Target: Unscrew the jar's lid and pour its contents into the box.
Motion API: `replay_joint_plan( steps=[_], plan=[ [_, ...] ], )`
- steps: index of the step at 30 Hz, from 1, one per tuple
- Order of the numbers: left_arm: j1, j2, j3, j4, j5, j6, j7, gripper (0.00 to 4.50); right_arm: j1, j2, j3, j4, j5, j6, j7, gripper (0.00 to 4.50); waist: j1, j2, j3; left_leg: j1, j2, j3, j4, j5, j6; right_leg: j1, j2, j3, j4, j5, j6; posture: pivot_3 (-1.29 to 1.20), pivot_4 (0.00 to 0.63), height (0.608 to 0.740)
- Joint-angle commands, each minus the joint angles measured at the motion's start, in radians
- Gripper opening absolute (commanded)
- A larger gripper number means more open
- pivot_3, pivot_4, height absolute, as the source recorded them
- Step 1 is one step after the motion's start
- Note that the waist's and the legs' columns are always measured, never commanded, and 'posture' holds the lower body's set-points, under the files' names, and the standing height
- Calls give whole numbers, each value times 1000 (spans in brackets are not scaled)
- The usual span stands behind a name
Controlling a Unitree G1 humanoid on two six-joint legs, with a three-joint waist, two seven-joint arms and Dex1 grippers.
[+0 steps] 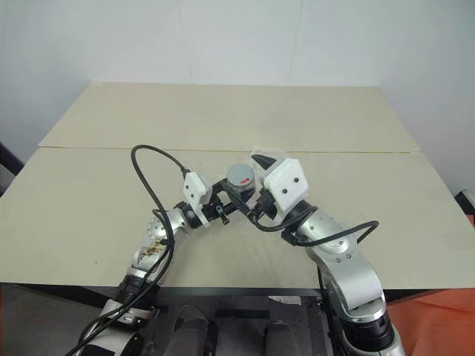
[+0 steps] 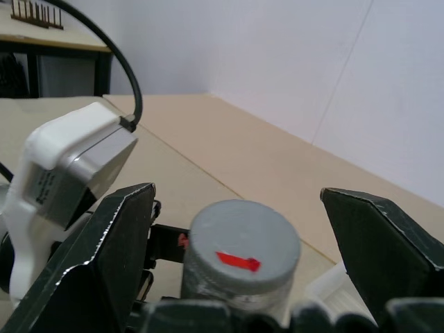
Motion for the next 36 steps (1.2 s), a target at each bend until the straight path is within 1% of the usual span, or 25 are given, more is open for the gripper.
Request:
replay_joint_plan(
  steps=[1,6,11,21,24,27,28,34,36],
  plan=[
    [-21,-6,3,-6,6,-37,3,1951,-10,14,28,-18,-47,-14,-30,4463,-2,0,0,0,0,0,0,0,0,0,0,0,0,0,0,0,150,740],
    [-16,-6,-1,-8,13,-49,7,1951,-32,72,68,35,-119,-24,-95,4463,-6,0,0,0,0,0,0,0,0,0,0,0,0,0,0,0,150,740],
    [-20,-10,4,-9,19,-46,18,1951,-41,87,81,80,-155,-47,-91,4463,-10,0,0,0,0,0,0,0,0,0,0,0,0,0,0,0,150,740],
    [-19,-6,8,-7,30,-48,20,1951,-66,129,69,126,-163,-49,-90,4463,-11,0,0,0,0,0,0,0,0,0,0,0,0,0,0,0,150,740],
    [-22,-6,7,-2,34,-51,22,1951,-65,131,70,129,-164,-44,-87,3888,-11,0,0,0,0,0,0,0,0,0,0,0,0,0,0,0,150,740],
    [-22,-7,6,-2,35,-51,21,1951,-60,128,73,132,-169,-45,-84,2939,-11,0,0,0,0,0,0,0,0,0,0,0,0,0,0,0,150,740],
    [-22,-7,6,-1,35,-51,20,1951,-59,128,73,132,-170,-45,-83,2741,-11,0,0,0,0,0,0,0,0,0,0,0,0,0,0,0,150,740],
    [-20,-4,0,2,35,-53,10,1951,-56,118,71,129,-171,-45,-72,2742,-11,0,0,0,0,0,0,0,0,0,0,0,0,0,0,0,150,740],
    [-16,1,-2,-7,29,-48,-2,1951,-53,92,64,131,-153,-61,-31,2742,-11,0,0,0,0,0,0,0,0,0,0,0,0,0,0,0,150,740]
  ],
)
